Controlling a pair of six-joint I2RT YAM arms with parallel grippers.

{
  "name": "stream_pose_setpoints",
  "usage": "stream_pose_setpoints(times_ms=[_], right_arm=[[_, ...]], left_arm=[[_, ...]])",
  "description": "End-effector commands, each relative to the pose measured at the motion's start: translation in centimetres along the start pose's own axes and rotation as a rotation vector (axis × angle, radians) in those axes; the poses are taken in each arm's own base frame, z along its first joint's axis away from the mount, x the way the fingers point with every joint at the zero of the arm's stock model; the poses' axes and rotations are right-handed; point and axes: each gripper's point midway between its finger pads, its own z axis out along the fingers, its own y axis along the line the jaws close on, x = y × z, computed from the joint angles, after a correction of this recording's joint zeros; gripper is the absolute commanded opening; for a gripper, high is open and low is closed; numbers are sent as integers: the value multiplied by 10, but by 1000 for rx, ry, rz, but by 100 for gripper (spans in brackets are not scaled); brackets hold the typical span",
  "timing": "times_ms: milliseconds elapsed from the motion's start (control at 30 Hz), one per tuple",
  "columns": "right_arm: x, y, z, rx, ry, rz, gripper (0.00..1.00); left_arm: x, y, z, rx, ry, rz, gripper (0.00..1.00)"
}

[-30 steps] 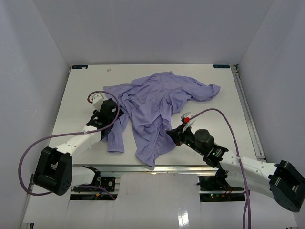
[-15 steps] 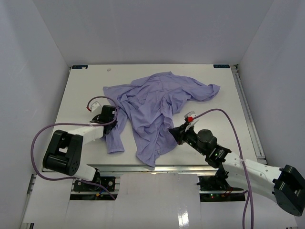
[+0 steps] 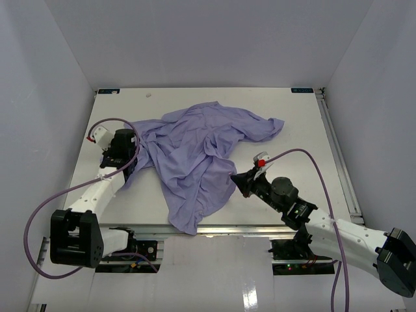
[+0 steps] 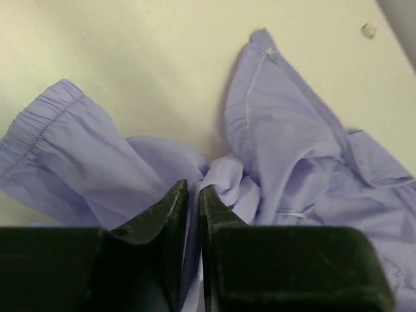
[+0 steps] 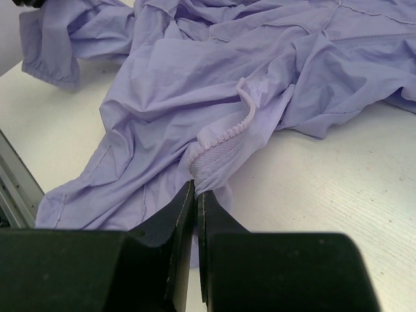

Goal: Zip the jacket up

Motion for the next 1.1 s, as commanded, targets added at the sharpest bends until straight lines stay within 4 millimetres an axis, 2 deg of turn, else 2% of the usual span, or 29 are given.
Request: stream_pose_setpoints(times_ms=[0,100,233,300,500,633,700,800,833,867,967,1000,1067], right_arm=[[-7,-2,1,7,-30,-13,8],[-10,-2,0,5,-40,-15,8],[-12,0,0,-6,-45,-17,8],[-12,2,1,-16,-44,-18,8],[-10,5,2,-32,-41,-21,8],[-9,6,3,-39,-39,-28,8],[-7,5,4,-38,-36,-31,8],[-6,4,4,-35,-36,-32,8],[-6,4,4,-36,-34,-32,8],[-6,5,5,-37,-33,-31,8],[-5,5,5,-37,-31,-30,8],[-4,4,5,-35,-30,-30,8],[-2,3,6,-27,-22,-30,8]], left_arm=[[-20,3,-7,-15,-47,-7,54],[-24,-10,-11,41,-34,6,67],[-23,-38,-11,163,-10,52,74],[-13,-48,-5,202,26,78,74],[32,-71,40,192,164,197,72],[62,-97,52,309,256,248,68],[67,-110,50,380,276,269,65],[74,-122,44,461,310,280,51],[77,-122,41,477,327,282,42],[77,-127,35,516,336,277,28],[69,-136,20,572,337,252,4],[64,-139,14,592,332,240,0],[48,-141,3,603,299,209,0]])
